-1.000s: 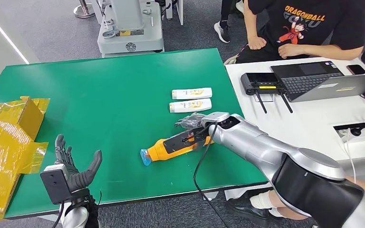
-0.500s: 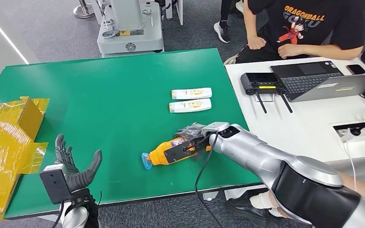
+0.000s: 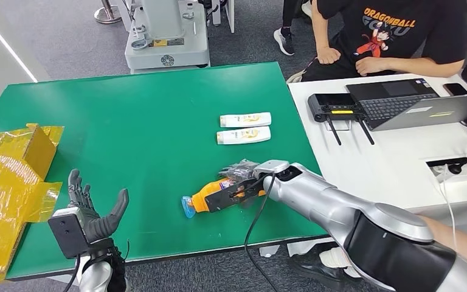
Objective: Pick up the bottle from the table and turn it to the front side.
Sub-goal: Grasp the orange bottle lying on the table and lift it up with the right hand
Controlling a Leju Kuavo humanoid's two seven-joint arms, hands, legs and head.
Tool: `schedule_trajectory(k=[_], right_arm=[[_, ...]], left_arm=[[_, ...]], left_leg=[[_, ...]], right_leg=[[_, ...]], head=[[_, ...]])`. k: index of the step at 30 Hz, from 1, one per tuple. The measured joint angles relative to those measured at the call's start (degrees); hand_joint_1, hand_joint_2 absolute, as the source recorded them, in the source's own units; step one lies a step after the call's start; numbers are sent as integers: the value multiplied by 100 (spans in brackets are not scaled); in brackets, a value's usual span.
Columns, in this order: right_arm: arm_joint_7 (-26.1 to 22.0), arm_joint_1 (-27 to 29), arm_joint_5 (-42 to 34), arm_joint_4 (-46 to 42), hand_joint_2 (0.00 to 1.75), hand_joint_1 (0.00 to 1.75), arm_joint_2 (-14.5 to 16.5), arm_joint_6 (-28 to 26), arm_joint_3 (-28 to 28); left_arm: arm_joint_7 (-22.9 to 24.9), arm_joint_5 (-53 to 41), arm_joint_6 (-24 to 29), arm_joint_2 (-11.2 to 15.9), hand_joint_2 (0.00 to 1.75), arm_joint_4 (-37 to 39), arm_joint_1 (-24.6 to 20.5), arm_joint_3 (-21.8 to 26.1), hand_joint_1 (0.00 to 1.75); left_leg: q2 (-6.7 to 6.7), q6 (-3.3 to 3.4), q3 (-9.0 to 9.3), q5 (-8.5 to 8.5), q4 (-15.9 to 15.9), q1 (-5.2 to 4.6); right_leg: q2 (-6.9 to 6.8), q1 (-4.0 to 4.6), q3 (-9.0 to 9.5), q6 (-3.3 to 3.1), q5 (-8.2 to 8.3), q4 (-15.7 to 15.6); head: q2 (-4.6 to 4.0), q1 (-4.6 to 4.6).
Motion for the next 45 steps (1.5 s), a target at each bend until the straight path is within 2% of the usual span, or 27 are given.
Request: schedule_trajectory(k=[1,26,30,38,45], right_arm=[[-10,7,7,0,175,175,6,-30,0],[-184,96,-158,2,175,175,54,-351,-174],[-260,185,-294,2,175,175,109,-713,-315],[-519,426,-463,-44,175,175,330,-1778,-839],[-627,558,-503,-103,175,175,510,-2327,-1176]], left_arm=[[0,0,2,0,175,-1,0,1,0],[0,8,56,2,175,-2,6,17,0],[-1,17,72,2,175,-2,14,19,0],[-30,38,120,5,175,-2,48,31,0],[-71,15,258,10,175,-2,34,138,0]], left_leg=[[0,0,0,0,0,0],[-2,-1,-1,2,0,0],[-2,-1,-2,1,0,0],[-3,-1,-6,1,-1,0],[-2,-1,-8,1,-2,0]], right_leg=[[0,0,0,0,0,0],[-2,0,1,2,2,1],[-1,0,1,1,1,1],[-2,0,-3,1,0,2],[-2,0,-6,1,0,2]], head=[[0,0],[0,0],[0,-1],[0,0],[0,0]])
